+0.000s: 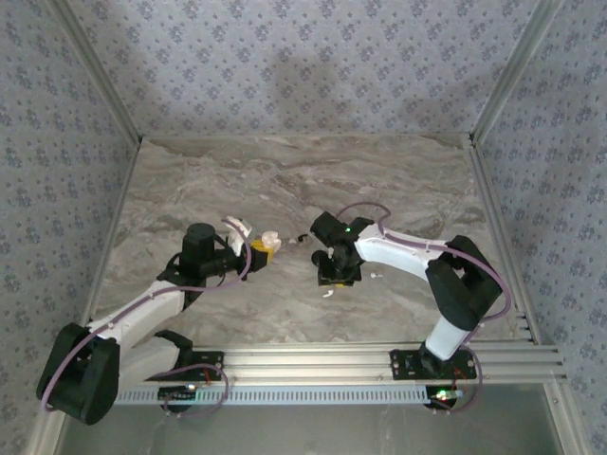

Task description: Insert the wireless bluetooth earbuds into the charging case

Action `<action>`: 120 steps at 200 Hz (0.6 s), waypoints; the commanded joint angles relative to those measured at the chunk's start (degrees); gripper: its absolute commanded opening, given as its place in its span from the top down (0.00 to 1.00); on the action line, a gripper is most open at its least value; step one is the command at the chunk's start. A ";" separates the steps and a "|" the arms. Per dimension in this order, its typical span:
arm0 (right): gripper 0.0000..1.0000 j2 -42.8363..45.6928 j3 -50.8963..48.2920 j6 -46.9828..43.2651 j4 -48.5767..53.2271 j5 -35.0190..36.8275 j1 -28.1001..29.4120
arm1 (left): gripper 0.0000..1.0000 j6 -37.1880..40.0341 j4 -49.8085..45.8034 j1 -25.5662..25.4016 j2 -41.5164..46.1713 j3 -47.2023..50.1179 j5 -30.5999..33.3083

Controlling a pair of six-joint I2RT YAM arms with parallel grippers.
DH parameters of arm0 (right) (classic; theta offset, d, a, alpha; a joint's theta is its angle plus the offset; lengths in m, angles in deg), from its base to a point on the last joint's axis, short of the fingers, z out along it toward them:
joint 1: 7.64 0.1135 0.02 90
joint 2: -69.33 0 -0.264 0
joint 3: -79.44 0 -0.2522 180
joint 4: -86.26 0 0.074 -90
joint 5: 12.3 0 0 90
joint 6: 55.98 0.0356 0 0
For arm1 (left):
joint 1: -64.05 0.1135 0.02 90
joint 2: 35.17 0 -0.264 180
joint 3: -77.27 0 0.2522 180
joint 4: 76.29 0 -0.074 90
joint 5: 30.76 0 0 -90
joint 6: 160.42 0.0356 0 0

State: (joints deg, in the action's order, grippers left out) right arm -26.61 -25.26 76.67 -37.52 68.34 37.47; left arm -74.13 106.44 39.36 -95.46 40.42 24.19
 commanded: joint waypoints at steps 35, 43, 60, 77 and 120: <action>0.62 -2.73 -0.56 3.06 0.60 -0.70 0.43 | 0.93 0.72 0.26 0.45 1.23 0.13 -0.37; 0.62 -2.76 -0.76 3.21 0.61 -0.66 0.51 | 0.93 0.68 0.23 0.44 1.36 0.26 -0.29; 0.61 -2.94 -1.11 3.38 0.28 -0.66 0.70 | 0.93 0.68 0.29 0.44 1.47 0.24 -0.28; 0.62 -3.37 -1.33 3.65 -0.15 -1.25 0.99 | 0.93 0.79 0.29 0.48 1.40 0.24 -0.28; 0.64 -4.23 -1.23 3.53 -2.25 -2.53 1.30 | 0.93 0.66 0.29 0.44 1.48 0.33 -0.28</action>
State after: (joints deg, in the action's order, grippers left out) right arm -29.58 -26.18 79.19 -38.92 67.18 38.36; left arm -74.13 106.42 39.58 -94.82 40.42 24.19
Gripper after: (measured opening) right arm 0.365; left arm 0.203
